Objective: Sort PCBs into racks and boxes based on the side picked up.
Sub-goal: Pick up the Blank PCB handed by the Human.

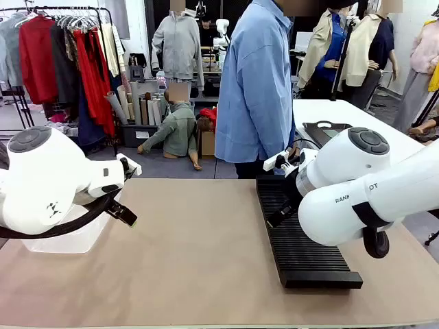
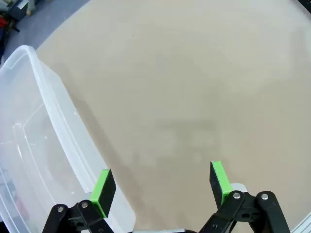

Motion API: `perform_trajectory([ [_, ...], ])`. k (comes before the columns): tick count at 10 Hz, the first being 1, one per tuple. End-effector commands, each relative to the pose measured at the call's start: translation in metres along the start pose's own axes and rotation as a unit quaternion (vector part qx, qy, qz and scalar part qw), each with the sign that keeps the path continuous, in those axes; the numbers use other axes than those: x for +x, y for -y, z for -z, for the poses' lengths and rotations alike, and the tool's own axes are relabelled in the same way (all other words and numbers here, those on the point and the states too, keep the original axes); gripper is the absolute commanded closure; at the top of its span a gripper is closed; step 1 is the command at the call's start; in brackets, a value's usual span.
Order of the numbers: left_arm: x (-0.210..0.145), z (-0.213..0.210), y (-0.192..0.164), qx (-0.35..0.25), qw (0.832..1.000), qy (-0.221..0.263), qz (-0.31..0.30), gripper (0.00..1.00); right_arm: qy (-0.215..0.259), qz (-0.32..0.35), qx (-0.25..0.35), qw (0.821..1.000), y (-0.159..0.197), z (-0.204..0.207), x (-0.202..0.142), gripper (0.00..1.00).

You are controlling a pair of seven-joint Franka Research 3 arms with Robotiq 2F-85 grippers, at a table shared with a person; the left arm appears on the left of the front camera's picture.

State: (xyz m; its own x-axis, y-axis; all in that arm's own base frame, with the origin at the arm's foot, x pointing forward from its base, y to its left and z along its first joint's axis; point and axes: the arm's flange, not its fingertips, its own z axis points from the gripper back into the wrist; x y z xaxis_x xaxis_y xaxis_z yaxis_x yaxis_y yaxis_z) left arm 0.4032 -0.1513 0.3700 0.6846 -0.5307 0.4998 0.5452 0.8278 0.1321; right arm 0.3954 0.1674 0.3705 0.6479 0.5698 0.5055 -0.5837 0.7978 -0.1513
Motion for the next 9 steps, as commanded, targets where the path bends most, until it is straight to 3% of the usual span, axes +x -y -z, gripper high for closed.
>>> perform_trajectory([
  [1,0.0001,-0.0001,0.0000,0.000,1.000,0.000,0.000,0.00,0.000,0.000,0.000,1.000,0.0000,0.0000,0.0000,0.00],
  [9,0.0001,-0.0001,0.0000,0.000,1.000,0.000,0.000,0.00,0.000,0.000,0.000,1.000,0.0000,0.0000,0.0000,0.00],
])
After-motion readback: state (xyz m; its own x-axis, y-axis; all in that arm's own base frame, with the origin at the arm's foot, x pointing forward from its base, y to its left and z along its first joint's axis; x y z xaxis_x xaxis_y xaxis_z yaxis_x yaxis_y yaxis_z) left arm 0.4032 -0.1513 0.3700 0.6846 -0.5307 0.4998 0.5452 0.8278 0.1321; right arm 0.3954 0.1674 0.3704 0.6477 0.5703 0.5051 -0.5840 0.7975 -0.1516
